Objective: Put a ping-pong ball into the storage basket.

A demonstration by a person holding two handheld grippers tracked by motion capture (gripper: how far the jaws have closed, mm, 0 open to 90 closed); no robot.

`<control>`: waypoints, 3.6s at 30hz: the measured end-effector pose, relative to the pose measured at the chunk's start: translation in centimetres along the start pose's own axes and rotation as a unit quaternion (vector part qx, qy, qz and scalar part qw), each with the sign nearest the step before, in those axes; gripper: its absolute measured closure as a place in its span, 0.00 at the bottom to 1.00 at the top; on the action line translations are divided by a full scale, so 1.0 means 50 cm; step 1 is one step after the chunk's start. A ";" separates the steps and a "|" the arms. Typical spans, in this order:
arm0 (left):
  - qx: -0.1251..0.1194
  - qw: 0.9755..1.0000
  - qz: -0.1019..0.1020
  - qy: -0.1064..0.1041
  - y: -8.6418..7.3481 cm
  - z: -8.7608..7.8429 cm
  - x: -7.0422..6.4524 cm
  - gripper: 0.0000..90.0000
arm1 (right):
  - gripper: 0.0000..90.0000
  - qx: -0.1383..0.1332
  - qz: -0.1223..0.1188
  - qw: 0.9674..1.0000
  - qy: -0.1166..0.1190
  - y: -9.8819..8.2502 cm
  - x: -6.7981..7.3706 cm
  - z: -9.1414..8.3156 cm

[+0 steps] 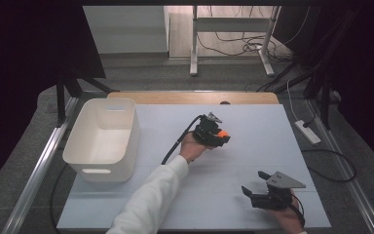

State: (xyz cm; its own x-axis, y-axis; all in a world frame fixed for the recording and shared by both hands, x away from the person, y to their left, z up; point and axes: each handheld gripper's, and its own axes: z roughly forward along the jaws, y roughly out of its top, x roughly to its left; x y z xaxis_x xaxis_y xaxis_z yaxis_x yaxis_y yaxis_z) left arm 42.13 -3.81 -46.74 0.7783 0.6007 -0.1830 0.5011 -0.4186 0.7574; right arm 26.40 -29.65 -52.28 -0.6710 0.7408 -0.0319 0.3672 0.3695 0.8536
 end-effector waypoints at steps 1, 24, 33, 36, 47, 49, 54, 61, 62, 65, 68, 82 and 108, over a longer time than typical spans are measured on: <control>-0.002 1.000 0.002 0.002 0.001 -0.003 -0.002 0.57 | 0.17 0.000 0.000 1.000 0.000 0.000 0.000 0.000; -0.025 1.000 0.007 0.014 0.001 -0.059 -0.008 0.57 | 0.17 0.001 -0.002 1.000 -0.001 0.000 0.000 0.001; -0.041 0.999 0.003 0.014 0.000 -0.088 -0.013 0.57 | 0.17 0.002 -0.003 1.000 -0.002 0.000 -0.001 0.002; -0.045 0.999 0.002 0.015 0.001 -0.094 -0.015 0.57 | 0.17 0.002 -0.003 1.000 -0.002 0.000 0.000 0.002; -0.057 0.998 -0.004 0.009 -0.001 -0.115 -0.017 0.57 | 0.17 0.002 -0.002 1.000 -0.004 0.000 -0.001 0.002; -0.061 0.998 -0.004 0.009 -0.001 -0.120 -0.018 0.57 | 0.17 0.001 -0.002 1.000 -0.005 0.000 -0.001 0.002; -0.063 0.998 -0.003 0.012 -0.001 -0.130 -0.017 0.57 | 0.17 0.001 -0.003 1.000 -0.005 0.000 -0.001 0.002; -0.071 0.997 -0.003 0.017 -0.004 -0.144 -0.014 0.57 | 0.17 0.002 -0.003 1.000 -0.005 0.000 -0.001 0.002; -0.070 0.997 -0.002 0.017 -0.004 -0.145 -0.013 0.57 | 0.17 0.002 -0.004 1.000 -0.005 0.000 -0.001 0.002; -0.069 0.997 0.001 0.025 -0.005 -0.149 -0.014 0.57 | 0.17 0.002 -0.004 1.000 -0.005 0.000 -0.001 0.003; -0.071 0.997 0.001 0.025 -0.005 -0.152 -0.013 0.57 | 0.17 0.003 -0.005 1.000 -0.005 0.000 -0.001 0.003; -0.088 0.996 0.002 0.027 -0.005 -0.180 -0.014 0.56 | 0.17 0.003 -0.007 1.000 -0.005 0.000 0.000 0.003; -0.110 0.993 0.003 0.045 -0.010 -0.236 -0.007 0.56 | 0.17 0.002 -0.006 1.000 -0.006 0.000 0.000 0.002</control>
State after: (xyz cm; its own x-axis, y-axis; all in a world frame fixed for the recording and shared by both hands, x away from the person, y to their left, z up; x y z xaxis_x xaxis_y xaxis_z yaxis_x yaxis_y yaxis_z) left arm 37.15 4.22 -39.64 0.7392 0.6611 -0.1286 0.3939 -0.2696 0.8787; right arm 26.44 -29.58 -52.35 -0.6681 0.7425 -0.0481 0.3614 0.3802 0.8514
